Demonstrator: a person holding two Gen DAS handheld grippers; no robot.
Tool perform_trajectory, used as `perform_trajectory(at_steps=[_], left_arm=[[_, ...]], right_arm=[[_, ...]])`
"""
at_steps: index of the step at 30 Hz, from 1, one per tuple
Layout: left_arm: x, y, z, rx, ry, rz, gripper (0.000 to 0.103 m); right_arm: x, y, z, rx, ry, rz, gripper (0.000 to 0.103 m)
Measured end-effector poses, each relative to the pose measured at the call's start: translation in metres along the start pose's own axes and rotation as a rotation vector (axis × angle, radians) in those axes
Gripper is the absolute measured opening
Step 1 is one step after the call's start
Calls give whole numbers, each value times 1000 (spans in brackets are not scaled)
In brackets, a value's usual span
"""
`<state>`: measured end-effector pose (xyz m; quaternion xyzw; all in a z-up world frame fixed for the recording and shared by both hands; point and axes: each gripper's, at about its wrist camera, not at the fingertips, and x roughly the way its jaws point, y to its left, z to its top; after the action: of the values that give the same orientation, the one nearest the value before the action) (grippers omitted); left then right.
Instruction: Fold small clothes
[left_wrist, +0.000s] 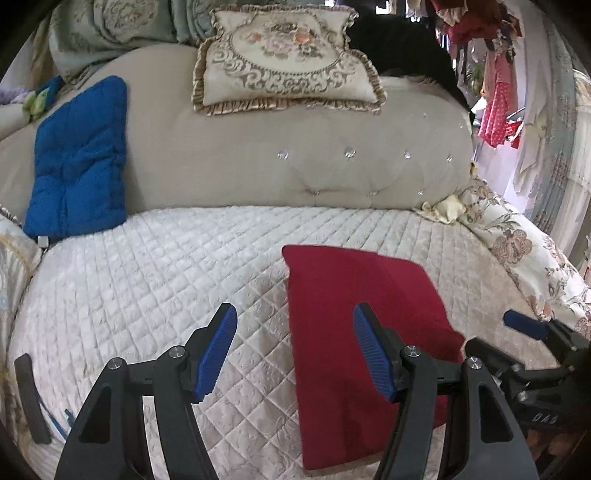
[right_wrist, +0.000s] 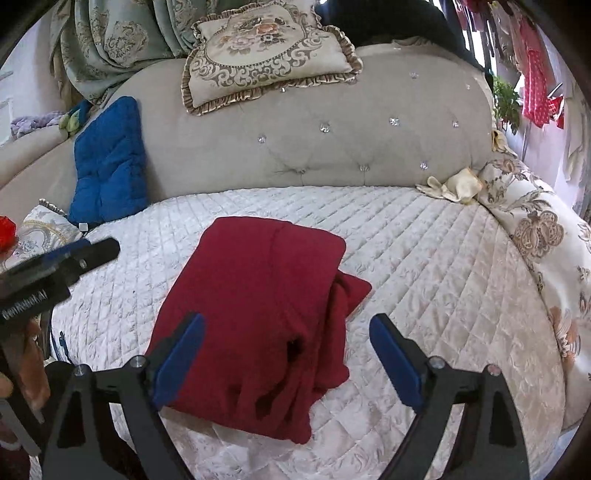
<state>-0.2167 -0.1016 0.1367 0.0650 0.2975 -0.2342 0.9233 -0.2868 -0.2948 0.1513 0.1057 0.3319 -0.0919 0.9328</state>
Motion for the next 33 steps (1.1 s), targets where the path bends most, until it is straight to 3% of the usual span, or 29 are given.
perform_trajectory(at_steps=[33], left_arm=[[10, -2, -7, 49, 28, 28, 44]], right_arm=[[14, 10, 1, -5, 56, -16, 93]])
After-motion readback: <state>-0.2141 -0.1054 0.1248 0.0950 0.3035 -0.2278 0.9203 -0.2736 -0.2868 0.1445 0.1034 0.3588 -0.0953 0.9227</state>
